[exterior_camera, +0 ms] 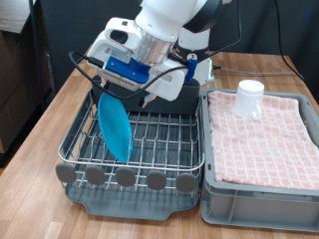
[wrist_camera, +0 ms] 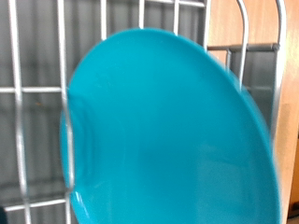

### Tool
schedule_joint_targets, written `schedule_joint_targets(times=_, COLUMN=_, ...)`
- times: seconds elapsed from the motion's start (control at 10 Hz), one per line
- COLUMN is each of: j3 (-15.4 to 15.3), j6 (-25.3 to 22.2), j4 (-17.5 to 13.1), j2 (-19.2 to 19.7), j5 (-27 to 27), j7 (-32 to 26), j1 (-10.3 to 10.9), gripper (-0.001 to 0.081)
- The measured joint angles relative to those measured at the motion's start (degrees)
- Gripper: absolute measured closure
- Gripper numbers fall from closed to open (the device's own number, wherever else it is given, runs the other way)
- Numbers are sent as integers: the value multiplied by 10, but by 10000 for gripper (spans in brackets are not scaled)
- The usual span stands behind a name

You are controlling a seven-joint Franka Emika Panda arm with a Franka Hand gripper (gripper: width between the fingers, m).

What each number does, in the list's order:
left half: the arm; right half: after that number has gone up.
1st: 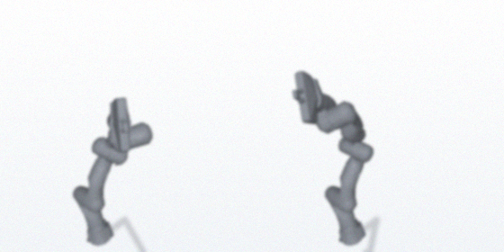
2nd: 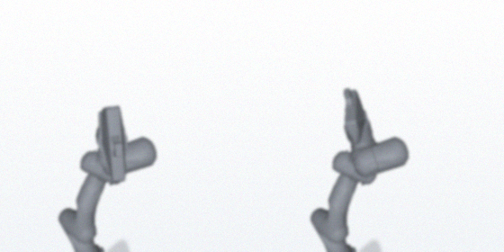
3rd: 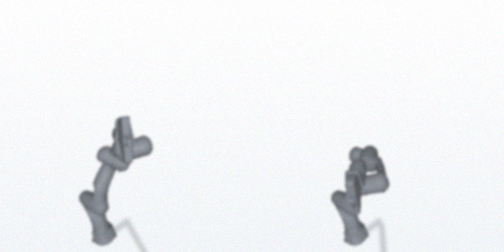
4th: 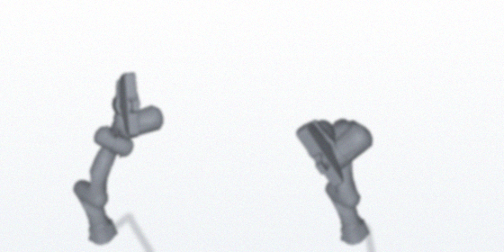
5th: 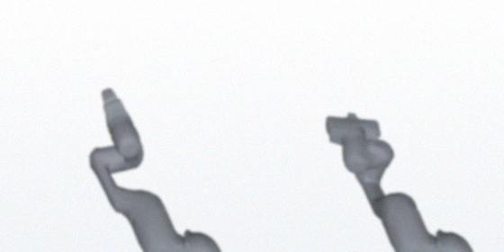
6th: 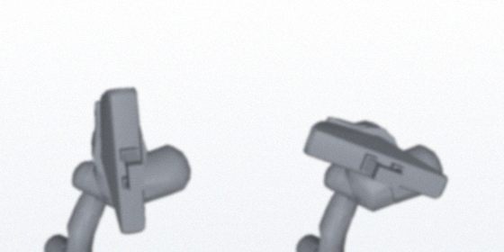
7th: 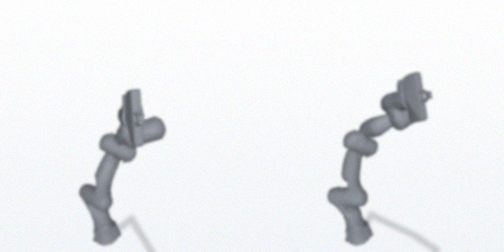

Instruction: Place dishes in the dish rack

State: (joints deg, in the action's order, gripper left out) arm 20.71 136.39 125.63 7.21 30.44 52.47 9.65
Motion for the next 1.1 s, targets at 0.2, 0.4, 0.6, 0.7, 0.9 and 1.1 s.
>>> schedule_joint_targets(times=0.2, j3=-4, j6=-15, j4=-17, j2=-7, j5=-48, j7=-30, j1=0, gripper=22)
schedule_joint_targets(times=0.4, j3=-6, j6=-31, j4=-31, j2=-19, j5=-92, j7=-53, j1=0, gripper=8)
schedule_joint_targets(times=0.6, j3=-8, j6=-60, j4=-44, j2=-34, j5=-117, j7=-72, j1=1, gripper=3)
schedule_joint_targets(times=0.7, j3=-9, j6=-79, j4=-51, j2=-44, j5=-123, j7=-77, j1=3, gripper=3)
schedule_joint_targets(times=0.9, j3=-13, j6=-113, j4=-62, j2=-64, j5=-126, j7=-82, j1=4, gripper=3)
schedule_joint_targets(times=1.1, j3=-16, j6=-116, j4=-65, j2=-82, j5=-123, j7=-89, j1=5, gripper=3)
